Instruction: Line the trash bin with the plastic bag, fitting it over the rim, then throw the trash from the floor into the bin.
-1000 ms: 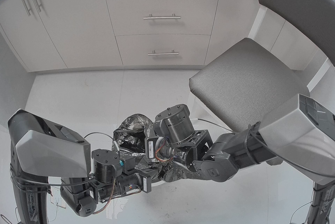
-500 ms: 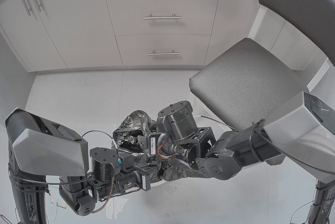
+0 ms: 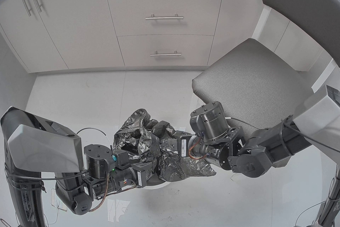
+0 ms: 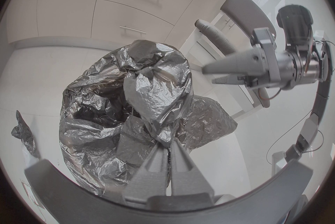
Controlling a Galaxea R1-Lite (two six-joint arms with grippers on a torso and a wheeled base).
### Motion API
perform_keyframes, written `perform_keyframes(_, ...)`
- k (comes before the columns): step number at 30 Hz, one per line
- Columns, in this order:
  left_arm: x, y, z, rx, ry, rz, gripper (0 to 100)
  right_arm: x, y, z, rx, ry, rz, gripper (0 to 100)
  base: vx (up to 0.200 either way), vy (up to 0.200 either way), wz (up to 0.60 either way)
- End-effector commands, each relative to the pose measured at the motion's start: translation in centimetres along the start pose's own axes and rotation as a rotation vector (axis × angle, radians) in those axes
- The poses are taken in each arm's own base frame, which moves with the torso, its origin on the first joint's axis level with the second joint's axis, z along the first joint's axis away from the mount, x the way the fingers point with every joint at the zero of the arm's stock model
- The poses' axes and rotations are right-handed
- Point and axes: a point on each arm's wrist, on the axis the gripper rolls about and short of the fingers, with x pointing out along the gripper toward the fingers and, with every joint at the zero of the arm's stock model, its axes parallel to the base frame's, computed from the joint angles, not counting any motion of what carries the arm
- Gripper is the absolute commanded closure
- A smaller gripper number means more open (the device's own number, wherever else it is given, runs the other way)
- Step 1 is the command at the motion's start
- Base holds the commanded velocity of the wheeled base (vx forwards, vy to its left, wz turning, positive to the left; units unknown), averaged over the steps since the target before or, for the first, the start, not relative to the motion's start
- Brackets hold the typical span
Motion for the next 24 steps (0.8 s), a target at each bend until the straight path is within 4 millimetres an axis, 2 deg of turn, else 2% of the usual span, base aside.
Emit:
perform_keyframes(1,0.0,0.5,0.5,-0.006,-0.023,0.014,100,-1.2,-1.0,-0.5,-0.008,0.018,-0.017,0,0.0,0.0,0.0)
perform_keyframes(13,-0.3,1.0,1.4,-0.009,-0.058,0.031,100,-1.3,-2.3,-3.8,-0.038,0.046,-0.02,0,0.0,0.0,0.0)
perform_keyframes(24,-0.3,1.1,1.5,-0.01,-0.062,0.033,100,-1.3,-2.2,-4.3,-0.041,0.06,-0.022,0,0.0,0.0,0.0)
